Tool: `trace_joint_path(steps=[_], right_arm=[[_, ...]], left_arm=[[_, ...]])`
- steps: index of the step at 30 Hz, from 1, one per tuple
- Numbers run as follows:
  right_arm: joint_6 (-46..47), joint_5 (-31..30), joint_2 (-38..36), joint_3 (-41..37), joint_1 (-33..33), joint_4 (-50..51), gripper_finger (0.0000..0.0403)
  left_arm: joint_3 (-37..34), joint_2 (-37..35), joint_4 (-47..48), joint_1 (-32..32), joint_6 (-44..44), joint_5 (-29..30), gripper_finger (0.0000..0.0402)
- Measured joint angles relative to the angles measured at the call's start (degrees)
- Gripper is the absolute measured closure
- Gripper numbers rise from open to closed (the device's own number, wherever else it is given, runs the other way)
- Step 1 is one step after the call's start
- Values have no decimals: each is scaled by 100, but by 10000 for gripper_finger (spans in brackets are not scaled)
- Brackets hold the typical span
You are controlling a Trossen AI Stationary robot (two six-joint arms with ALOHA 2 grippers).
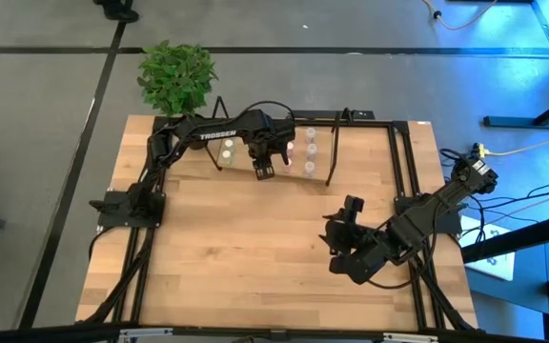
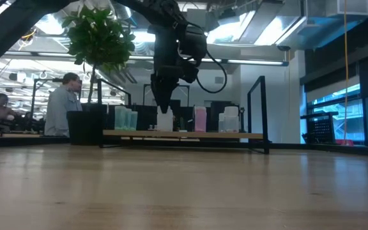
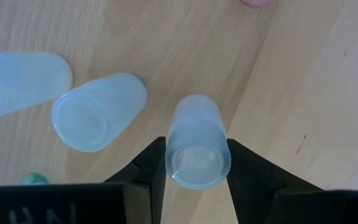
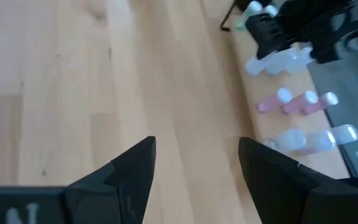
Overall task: Pick and place medicine bottles onto shelf by color
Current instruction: Put the white medicine bottle on the shelf aligned with the other white medicine bottle
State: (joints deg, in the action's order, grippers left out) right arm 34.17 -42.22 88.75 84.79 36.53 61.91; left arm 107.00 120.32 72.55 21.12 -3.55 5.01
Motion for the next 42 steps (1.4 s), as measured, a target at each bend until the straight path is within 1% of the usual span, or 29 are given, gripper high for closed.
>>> trace_joint_path(steps=[2,5,8,25,32,39,42], right_arm=[[22,-7,0,0,0,0,171],[0,-284,0,0,-7,0,171],[29,-365,0,0,-9,0,171],[26,-467,0,0,-7,0,171],[8,-472,2,0,-7,2,171],[14,-478,2,0,-13,2,171],[13,-474,2,0,-40,2,171]], left_arm=[[0,-1,0,0,0,0,279],[0,-1,-2,0,0,1,279],[0,-1,-4,4,-2,2,279],[0,26,-65,108,-7,-52,278],[-15,69,-148,109,-20,-90,252],[-33,97,-126,109,-20,-85,235],[-39,113,-120,109,-17,-84,220]])
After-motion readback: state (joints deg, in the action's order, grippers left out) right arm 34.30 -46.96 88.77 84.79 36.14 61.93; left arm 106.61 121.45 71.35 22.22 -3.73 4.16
